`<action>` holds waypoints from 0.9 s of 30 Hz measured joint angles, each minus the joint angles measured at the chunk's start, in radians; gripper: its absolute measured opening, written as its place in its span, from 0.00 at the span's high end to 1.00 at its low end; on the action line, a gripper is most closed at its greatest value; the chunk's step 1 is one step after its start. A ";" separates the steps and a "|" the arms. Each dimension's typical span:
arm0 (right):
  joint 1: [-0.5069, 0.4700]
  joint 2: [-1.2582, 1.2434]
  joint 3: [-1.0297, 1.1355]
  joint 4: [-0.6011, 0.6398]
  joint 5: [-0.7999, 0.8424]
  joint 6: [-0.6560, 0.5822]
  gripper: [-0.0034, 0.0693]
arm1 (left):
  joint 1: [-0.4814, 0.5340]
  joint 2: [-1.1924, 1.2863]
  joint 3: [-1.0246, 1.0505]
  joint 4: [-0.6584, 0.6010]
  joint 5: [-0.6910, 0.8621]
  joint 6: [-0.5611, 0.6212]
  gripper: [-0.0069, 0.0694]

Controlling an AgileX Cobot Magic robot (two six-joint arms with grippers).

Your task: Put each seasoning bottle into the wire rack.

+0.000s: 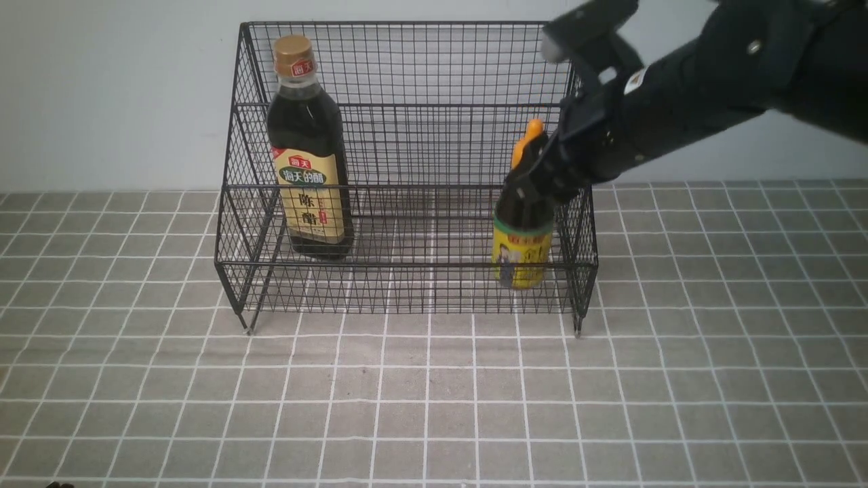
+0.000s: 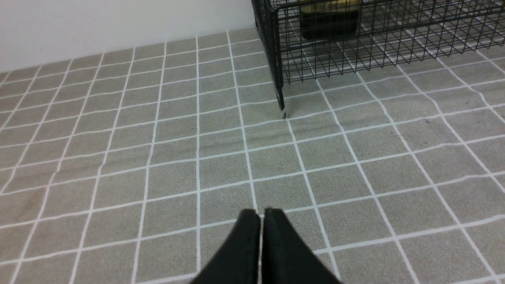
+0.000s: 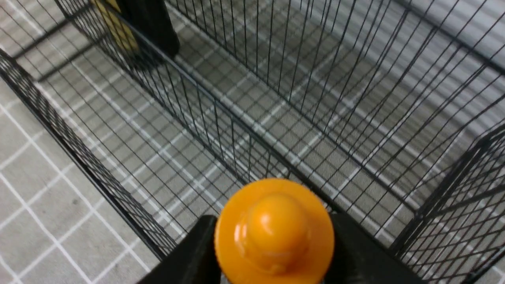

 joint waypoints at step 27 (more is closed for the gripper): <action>0.000 -0.229 -0.012 -0.068 0.156 0.135 0.34 | 0.000 0.000 0.000 0.001 0.001 0.000 0.92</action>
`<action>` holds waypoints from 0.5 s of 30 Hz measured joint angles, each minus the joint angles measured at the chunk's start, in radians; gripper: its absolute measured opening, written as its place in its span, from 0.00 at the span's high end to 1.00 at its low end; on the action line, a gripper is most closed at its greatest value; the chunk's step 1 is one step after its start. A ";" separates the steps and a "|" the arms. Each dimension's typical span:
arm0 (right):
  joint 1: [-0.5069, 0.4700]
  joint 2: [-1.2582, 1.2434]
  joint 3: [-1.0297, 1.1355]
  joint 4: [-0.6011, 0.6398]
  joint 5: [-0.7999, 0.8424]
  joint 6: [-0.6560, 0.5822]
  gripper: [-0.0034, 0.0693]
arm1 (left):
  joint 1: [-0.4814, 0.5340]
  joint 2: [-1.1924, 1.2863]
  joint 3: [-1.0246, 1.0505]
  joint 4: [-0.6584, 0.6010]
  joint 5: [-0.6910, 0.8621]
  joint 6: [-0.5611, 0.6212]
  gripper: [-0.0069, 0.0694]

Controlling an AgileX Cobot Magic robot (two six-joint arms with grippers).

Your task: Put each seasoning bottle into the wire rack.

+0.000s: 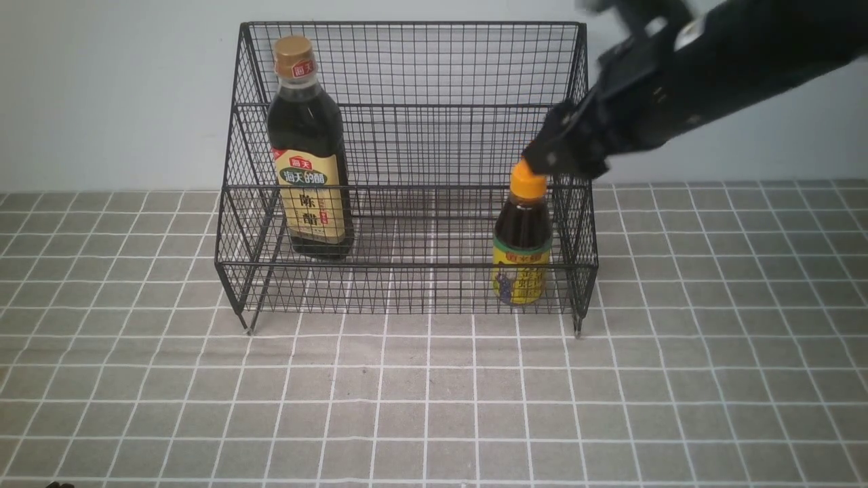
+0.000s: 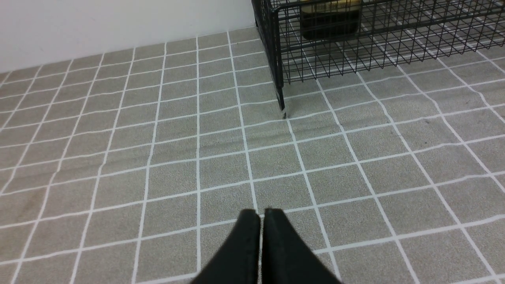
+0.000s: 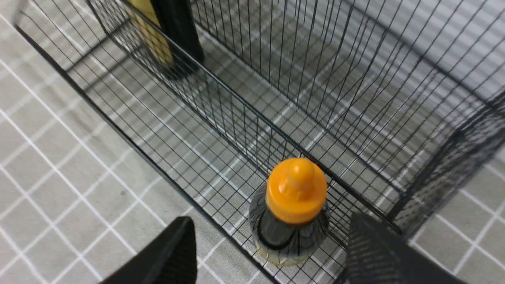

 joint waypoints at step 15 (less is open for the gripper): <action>0.000 -0.696 0.289 -0.152 0.067 0.252 0.97 | 0.000 0.000 0.000 0.000 0.000 0.000 0.92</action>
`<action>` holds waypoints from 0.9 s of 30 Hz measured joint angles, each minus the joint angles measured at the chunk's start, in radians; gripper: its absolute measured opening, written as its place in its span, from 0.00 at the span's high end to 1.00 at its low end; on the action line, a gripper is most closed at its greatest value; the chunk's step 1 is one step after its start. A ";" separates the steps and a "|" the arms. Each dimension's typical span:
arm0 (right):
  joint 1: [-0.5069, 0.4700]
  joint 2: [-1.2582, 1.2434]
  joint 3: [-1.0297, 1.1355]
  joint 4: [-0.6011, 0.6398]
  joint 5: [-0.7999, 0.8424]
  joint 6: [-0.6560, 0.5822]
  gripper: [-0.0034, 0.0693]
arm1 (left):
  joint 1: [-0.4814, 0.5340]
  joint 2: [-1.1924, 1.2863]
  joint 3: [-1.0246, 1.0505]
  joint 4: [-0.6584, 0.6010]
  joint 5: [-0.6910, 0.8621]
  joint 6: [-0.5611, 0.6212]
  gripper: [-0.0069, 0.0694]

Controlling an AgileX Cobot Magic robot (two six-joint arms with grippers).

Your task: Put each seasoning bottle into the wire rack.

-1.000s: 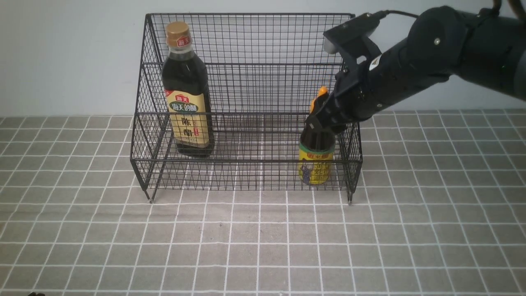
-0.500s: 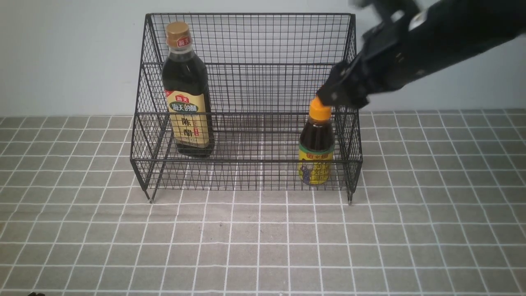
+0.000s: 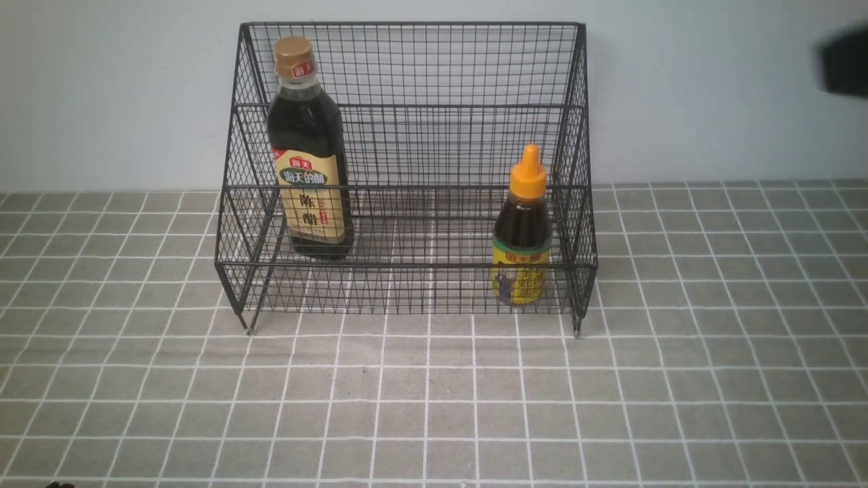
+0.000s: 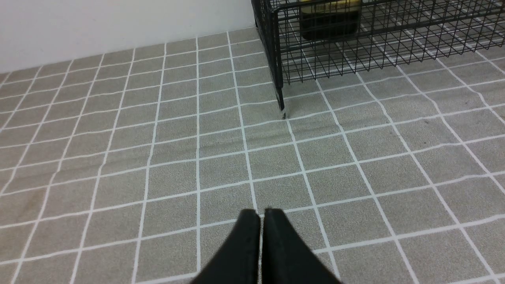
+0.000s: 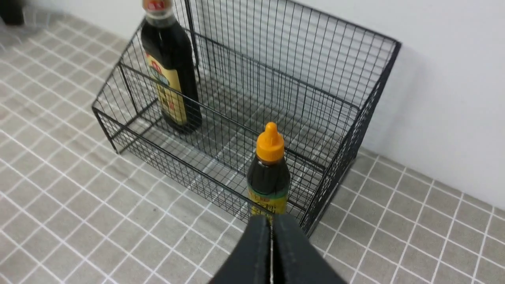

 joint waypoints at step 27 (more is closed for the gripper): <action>0.000 -0.725 0.743 -0.003 -0.522 0.107 0.97 | 0.000 0.000 0.000 0.000 0.000 0.000 0.92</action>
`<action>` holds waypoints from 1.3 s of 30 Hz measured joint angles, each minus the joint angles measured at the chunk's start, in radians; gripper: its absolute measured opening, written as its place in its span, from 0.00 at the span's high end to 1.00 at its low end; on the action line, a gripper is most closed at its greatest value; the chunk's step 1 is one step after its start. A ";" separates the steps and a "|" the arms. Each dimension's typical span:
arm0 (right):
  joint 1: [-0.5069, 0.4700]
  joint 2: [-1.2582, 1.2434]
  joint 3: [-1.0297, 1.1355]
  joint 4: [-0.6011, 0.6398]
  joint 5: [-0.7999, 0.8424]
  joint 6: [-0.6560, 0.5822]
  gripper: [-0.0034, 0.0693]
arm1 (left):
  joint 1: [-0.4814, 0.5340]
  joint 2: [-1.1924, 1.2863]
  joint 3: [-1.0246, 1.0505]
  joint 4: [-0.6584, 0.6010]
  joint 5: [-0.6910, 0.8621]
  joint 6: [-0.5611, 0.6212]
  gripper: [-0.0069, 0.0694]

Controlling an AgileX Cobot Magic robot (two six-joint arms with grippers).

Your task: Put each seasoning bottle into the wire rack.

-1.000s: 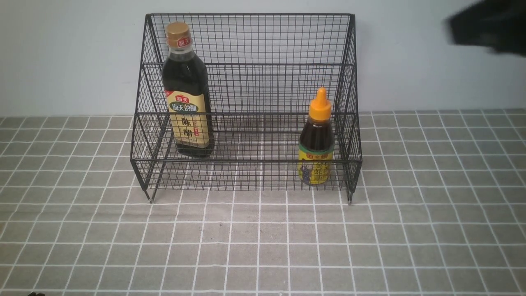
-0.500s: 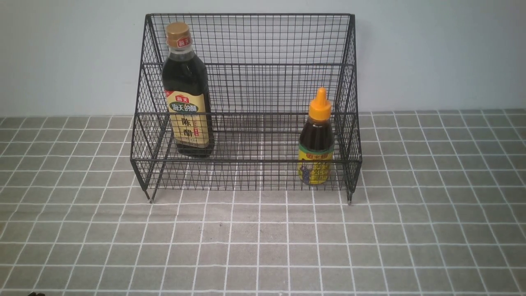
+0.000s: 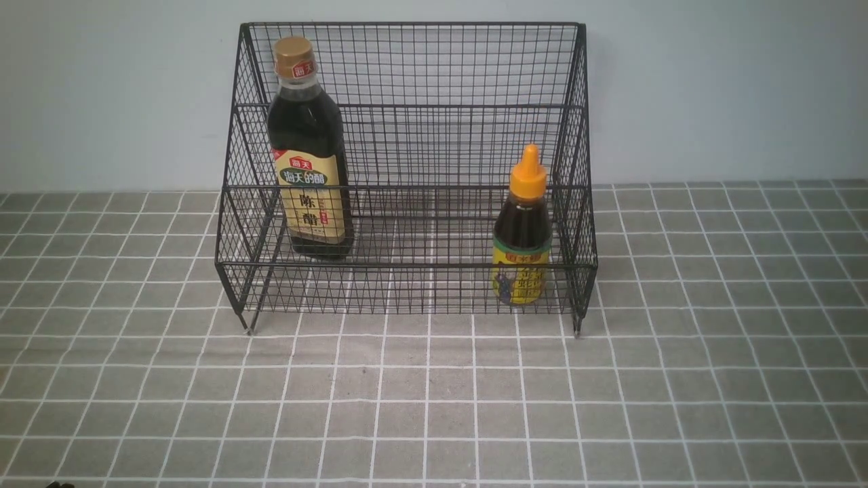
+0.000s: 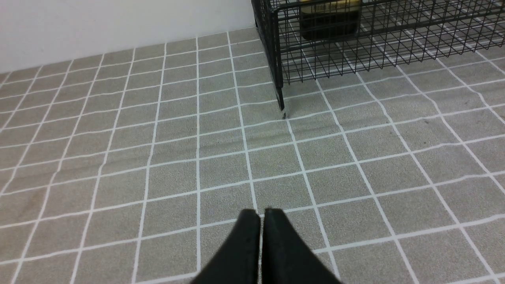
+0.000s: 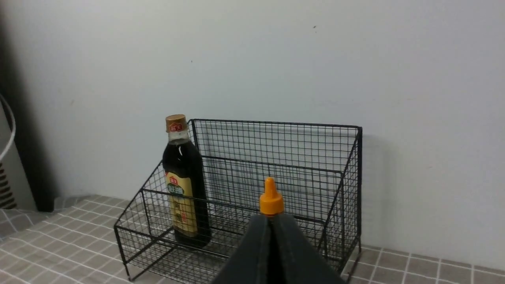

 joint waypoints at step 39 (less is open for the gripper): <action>-0.362 -0.157 0.511 -0.129 -0.088 0.028 0.97 | 0.000 0.000 -0.001 0.000 0.002 0.000 0.92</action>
